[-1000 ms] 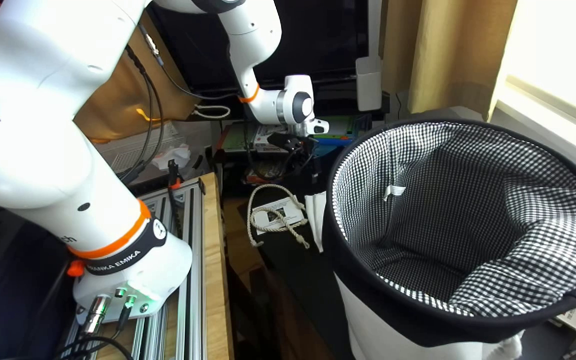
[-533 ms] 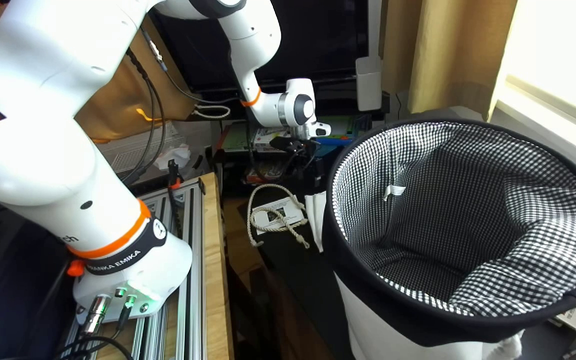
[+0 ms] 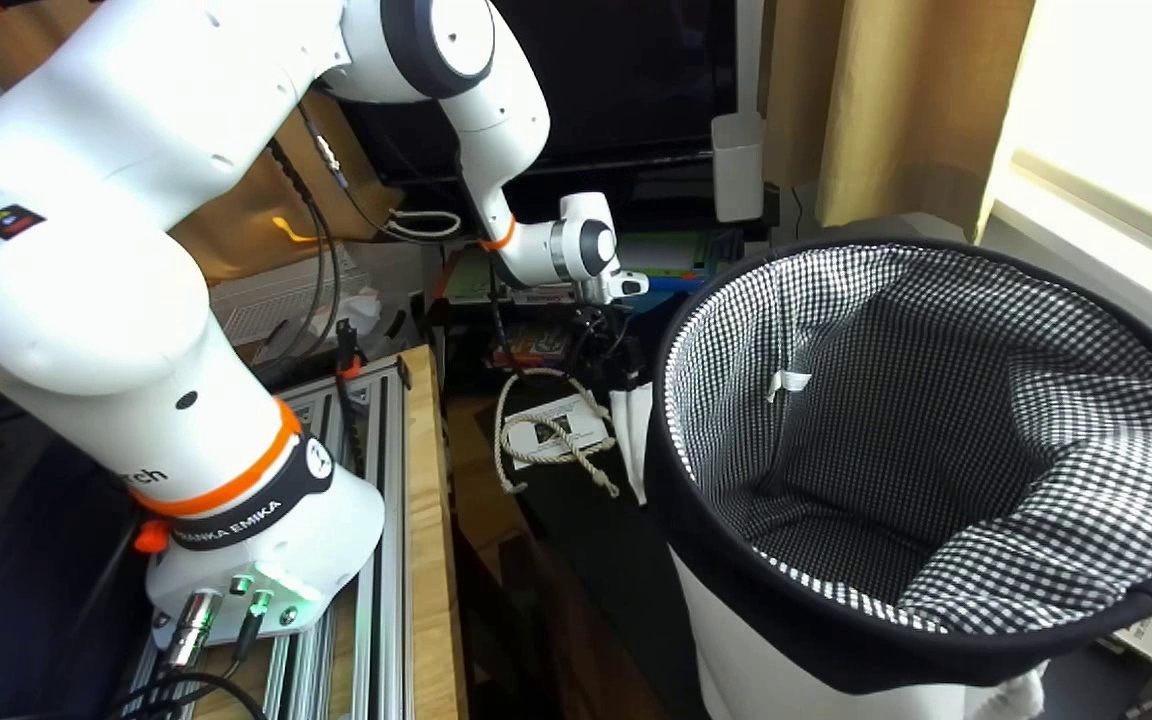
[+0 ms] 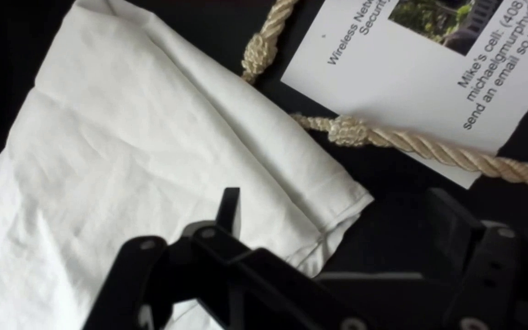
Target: Put the cloth on the edge of the laundry basket
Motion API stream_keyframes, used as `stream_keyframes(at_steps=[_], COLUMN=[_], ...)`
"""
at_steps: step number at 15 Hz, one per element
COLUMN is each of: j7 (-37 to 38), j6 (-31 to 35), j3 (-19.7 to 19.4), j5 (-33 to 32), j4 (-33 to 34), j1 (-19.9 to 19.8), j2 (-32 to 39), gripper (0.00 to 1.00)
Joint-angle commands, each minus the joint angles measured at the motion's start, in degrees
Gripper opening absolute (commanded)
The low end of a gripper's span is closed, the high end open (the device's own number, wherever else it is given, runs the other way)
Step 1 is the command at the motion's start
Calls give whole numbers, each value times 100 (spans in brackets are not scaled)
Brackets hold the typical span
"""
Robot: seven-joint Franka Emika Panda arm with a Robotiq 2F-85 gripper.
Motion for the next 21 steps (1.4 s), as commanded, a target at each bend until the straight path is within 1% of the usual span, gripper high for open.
stream_keyframes(at_steps=[1, 5, 6, 7, 12, 13, 15, 16, 17, 18, 19, 20, 21], j7=[-148, -284, -313, -342, -535, -577, -628, -644, -612, -640, -637, -658, -677], j6=[-104, -151, -165, -167, -322, -413, -574, -650, -721, -739, -760, -781, -823], j3=[-231, -335, -371, -384, -370, -381, -398, -409, -437, -427, -434, -428, -425], j5=[45, 93, 90, 90, 92, 83, 64, 57, 52, 46, 43, 42, 40], j4=[662, 1066, 1146, 1193, 1363, 1372, 1345, 1358, 1367, 1348, 1331, 1314, 1310], j1=[317, 423, 441, 450, 427, 424, 397, 388, 399, 375, 372, 362, 354], j2=[596, 972, 1038, 1074, 1148, 1129, 1042, 1025, 1004, 965, 941, 916, 901], gripper=[100, 100, 85, 74, 35, 26, 13, 5, 7, 41, 37, 38, 45])
